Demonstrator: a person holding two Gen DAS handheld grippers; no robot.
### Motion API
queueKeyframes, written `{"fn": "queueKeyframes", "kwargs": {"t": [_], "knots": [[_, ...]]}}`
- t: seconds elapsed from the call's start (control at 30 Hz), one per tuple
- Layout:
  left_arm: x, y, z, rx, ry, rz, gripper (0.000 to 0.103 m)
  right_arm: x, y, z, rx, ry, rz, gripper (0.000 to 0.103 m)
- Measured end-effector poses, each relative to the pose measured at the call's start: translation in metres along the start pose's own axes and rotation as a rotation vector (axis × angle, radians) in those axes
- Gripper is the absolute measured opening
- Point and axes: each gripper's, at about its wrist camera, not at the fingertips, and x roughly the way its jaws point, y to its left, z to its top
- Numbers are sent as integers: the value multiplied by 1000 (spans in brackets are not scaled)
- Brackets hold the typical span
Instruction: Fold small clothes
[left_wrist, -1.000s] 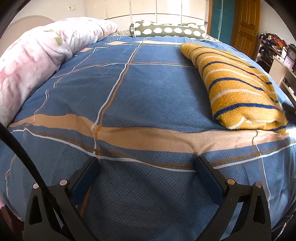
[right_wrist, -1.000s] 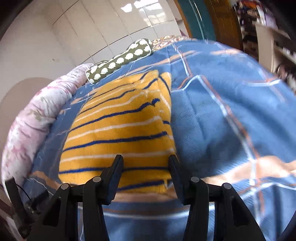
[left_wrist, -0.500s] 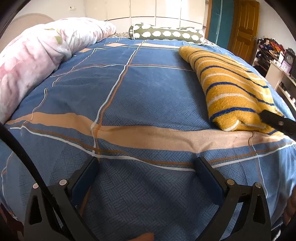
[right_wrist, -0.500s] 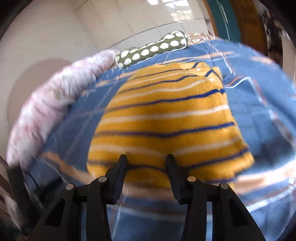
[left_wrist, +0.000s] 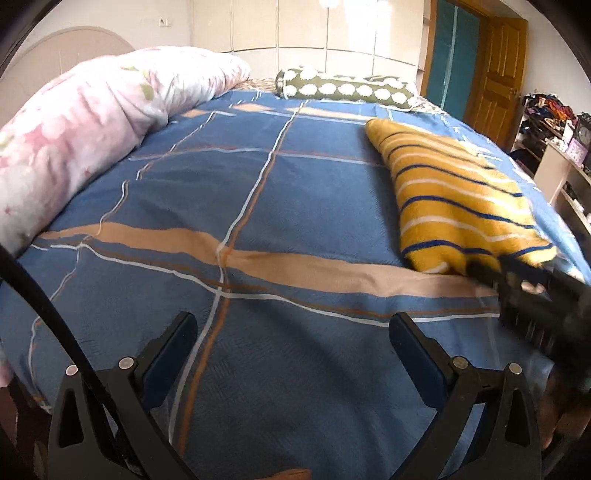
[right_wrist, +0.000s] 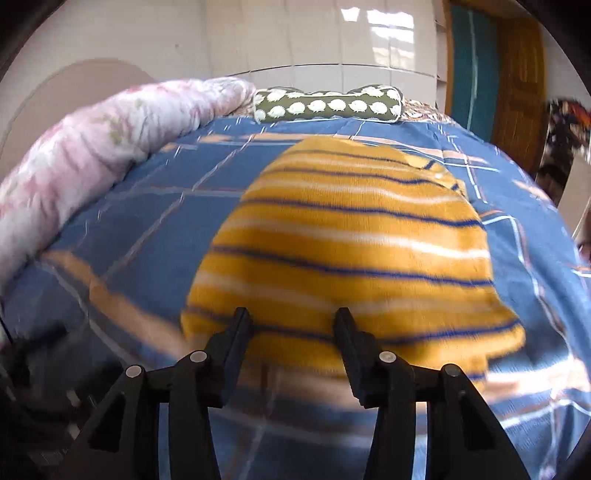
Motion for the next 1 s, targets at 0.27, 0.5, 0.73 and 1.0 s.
{"fn": "queueKeyframes", "kwargs": {"t": [0.27, 0.5, 0.73, 1.0], "knots": [[-36, -32, -6, 86, -64, -1, 103, -49, -54, -59, 211, 13, -30, 55], [-45, -62, -14, 129, -17, -60, 103, -73, -74, -74, 243, 3, -102, 60], [-52, -82, -22, 186, -11, -64, 103, -75, -75, -74, 222, 7, -188, 65], [-49, -76, -23, 174, 11, -47, 103, -69, -69, -78, 179, 37, -261, 68]]}}
